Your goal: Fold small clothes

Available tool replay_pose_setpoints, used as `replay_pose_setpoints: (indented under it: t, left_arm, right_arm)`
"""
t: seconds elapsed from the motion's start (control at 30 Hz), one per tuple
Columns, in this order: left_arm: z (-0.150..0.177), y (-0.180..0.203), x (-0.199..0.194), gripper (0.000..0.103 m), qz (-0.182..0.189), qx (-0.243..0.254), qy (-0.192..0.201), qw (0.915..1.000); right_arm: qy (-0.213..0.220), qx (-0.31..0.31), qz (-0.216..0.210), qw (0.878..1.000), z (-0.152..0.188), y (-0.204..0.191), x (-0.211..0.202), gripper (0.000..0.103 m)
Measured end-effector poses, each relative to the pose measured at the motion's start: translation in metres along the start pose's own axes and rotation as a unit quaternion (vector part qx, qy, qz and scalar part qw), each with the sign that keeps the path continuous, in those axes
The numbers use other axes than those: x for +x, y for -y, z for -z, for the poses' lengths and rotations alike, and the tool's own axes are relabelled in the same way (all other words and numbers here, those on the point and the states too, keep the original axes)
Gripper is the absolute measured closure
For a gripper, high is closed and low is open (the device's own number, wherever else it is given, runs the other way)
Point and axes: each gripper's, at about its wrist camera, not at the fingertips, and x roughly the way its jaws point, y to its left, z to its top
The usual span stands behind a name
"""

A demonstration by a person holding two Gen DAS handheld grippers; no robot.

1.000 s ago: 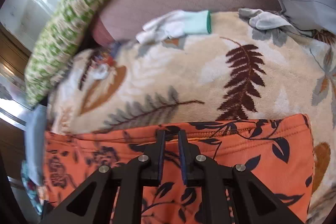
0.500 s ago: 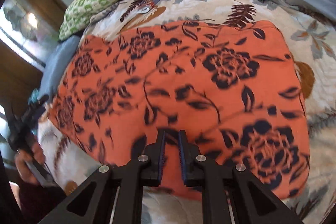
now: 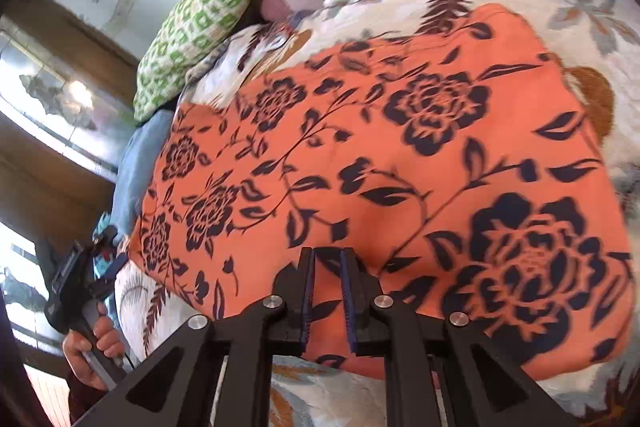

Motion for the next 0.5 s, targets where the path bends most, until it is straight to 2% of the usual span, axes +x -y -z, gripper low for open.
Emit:
replay_pose_setpoints:
  t: [0.07, 0.17, 0.23, 0.3, 0.37, 0.5]
  left_arm:
    - [0.005, 0.006, 0.017, 0.02, -0.083, 0.043, -0.048, 0.9945]
    - [0.016, -0.009, 0.022, 0.018, -0.112, 0.032, -0.077, 0.9902]
    - [0.017, -0.013, 0.018, 0.018, -0.122, 0.035, -0.079, 0.9888]
    - [0.018, -0.011, 0.015, 0.018, -0.151, 0.047, -0.085, 0.9838]
    - [0.019, -0.011, 0.009, 0.02, -0.163, 0.047, -0.088, 0.9815]
    - [0.013, -0.016, -0.022, 0.02, -0.133, 0.025, -0.047, 0.9897]
  right_arm:
    - [-0.005, -0.004, 0.002, 1.0, -0.001, -0.006, 0.006, 0.088]
    - [-0.01, 0.005, -0.006, 1.0, -0.003, -0.004, 0.006, 0.088]
    - [-0.009, 0.02, -0.014, 1.0, -0.005, 0.002, 0.005, 0.088]
    - [-0.002, 0.03, -0.014, 0.999, -0.008, 0.007, 0.001, 0.088]
    - [0.005, 0.037, -0.017, 0.999, -0.011, 0.01, -0.002, 0.088]
    - [0.014, 0.056, -0.024, 0.998, -0.015, 0.019, -0.009, 0.088]
